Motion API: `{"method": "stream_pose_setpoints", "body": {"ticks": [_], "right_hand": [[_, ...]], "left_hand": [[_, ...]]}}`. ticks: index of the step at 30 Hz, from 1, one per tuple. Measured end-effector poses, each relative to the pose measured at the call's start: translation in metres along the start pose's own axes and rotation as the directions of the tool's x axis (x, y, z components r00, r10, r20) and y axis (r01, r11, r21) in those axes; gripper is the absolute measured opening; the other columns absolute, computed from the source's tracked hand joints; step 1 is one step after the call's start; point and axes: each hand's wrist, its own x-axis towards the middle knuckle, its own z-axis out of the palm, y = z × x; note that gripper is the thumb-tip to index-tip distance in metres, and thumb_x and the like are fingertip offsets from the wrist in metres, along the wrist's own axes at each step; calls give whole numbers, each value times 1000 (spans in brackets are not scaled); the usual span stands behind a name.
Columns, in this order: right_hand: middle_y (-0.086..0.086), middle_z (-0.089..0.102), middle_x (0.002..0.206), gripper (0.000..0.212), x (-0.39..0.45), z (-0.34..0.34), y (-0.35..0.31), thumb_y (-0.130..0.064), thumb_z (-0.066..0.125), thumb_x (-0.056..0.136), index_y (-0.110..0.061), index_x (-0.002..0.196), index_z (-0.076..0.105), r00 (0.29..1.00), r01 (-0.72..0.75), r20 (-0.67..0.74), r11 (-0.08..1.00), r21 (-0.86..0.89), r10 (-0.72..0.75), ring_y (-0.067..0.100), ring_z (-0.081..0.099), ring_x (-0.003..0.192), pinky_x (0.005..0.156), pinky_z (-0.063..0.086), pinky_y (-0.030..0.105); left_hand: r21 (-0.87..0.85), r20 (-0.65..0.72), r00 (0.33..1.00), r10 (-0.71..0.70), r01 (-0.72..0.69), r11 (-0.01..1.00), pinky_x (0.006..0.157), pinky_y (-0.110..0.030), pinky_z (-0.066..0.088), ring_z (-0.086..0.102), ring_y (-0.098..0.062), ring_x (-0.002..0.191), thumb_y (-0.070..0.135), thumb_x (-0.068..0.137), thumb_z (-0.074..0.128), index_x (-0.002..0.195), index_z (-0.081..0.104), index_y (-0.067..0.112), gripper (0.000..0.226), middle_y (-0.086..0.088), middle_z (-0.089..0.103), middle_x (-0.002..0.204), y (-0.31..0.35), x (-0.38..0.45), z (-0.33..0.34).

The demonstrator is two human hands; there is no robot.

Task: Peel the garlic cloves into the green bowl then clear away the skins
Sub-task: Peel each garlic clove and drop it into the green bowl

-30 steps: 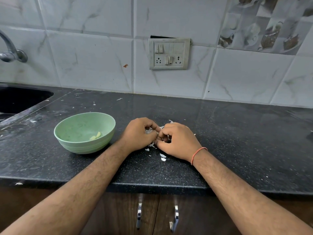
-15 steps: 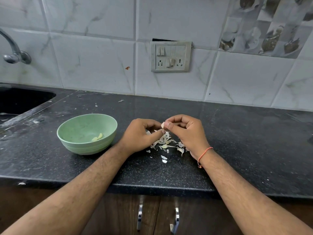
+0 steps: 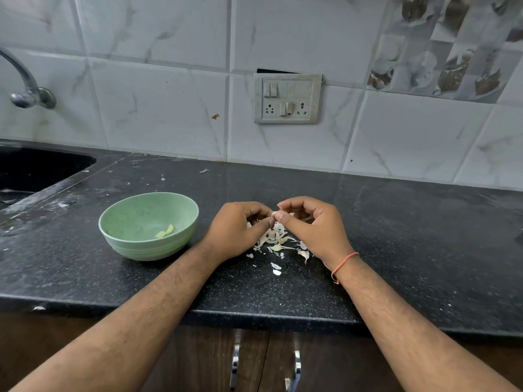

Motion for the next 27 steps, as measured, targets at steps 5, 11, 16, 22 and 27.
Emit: {"method": "stream_pose_setpoints", "body": {"ticks": [5,11,16,22,27], "right_hand": [[-16,76,87,12,-1,0,1,-30,87,88,-34,100,86,995,102,34,970,-219,-97,8,68,79,69,49,15],[-17,77,86,9,-2,-1,-1,-31,87,88,-34,97,86,991,136,63,935,-327,-122,4,70,81,70,53,18],[-21,77,85,7,1,-2,-6,-36,85,90,-34,97,86,987,161,90,895,-417,-135,-2,71,81,74,57,23],[-16,77,82,13,24,-19,-22,-40,77,96,-30,94,85,984,120,178,749,-652,-3,-2,64,72,75,54,26],[-16,77,83,13,51,-41,-28,-37,75,97,-30,89,84,953,167,284,604,-779,104,5,68,77,73,50,27]], "left_hand": [[131,21,996,84,-86,988,74,-32,55,65,-5,82,25,98,73,100,76,27,4,17,72,88,1,0,1],[360,134,977,166,-204,911,83,-26,43,60,-15,101,27,104,61,116,73,23,18,7,73,108,1,2,3],[354,98,981,165,-189,916,86,-30,49,60,-14,100,30,104,62,113,73,24,15,9,72,106,0,2,2],[315,-22,990,138,-124,941,86,-28,48,56,-5,99,29,103,63,128,64,26,25,17,64,110,-4,6,2],[295,-24,991,130,-117,948,83,-27,49,52,-1,96,26,102,64,128,63,29,26,22,58,107,-7,7,3]]}}
